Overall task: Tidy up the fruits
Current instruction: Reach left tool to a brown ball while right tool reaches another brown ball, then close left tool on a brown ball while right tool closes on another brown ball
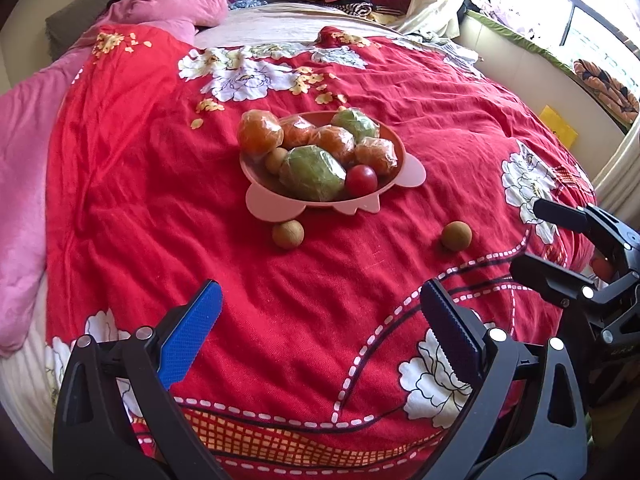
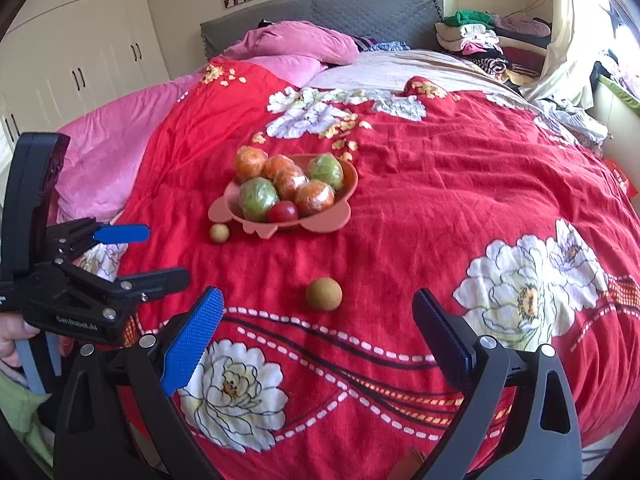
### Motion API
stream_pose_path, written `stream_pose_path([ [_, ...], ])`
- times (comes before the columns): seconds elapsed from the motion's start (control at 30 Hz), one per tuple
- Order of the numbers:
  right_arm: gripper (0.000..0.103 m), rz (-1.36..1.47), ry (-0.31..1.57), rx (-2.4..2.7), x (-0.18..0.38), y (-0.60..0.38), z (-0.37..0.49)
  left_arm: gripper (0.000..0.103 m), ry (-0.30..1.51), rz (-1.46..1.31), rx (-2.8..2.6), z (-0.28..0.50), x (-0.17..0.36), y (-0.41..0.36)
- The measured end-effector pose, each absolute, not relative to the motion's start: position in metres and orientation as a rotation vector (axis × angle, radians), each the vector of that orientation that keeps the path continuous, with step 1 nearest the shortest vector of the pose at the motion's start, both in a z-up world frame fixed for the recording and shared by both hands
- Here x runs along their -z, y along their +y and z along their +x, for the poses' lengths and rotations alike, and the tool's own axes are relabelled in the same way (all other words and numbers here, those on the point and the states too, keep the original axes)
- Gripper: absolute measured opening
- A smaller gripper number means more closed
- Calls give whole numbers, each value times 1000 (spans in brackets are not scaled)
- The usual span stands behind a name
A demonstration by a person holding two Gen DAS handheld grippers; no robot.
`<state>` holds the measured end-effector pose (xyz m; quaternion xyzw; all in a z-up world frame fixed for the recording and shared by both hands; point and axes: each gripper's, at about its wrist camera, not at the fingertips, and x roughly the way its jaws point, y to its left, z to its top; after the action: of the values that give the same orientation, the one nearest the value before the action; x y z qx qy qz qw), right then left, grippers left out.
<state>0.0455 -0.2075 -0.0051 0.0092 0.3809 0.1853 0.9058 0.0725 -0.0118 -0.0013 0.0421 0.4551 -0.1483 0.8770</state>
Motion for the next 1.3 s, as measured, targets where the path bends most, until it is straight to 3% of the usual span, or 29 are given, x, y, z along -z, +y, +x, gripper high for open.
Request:
stream_pose_path([
  [0.53,94,10,837,-372,32,-204,57,89,982,63,283,95,28,-3],
  [0.7,78,3,846,-376,37,-202,63,78,981,50,281,105,32,1],
  [0.83,55,2,858,-386,41,-200,68,64,981,29,298,113,32,2],
  [1.07,38,5,867,-395,45,-198,79,54,996,8,318,125,37,1],
  [1.3,30,18,875,-401,48,-199,85,49,1000,6,324,130,40,1],
])
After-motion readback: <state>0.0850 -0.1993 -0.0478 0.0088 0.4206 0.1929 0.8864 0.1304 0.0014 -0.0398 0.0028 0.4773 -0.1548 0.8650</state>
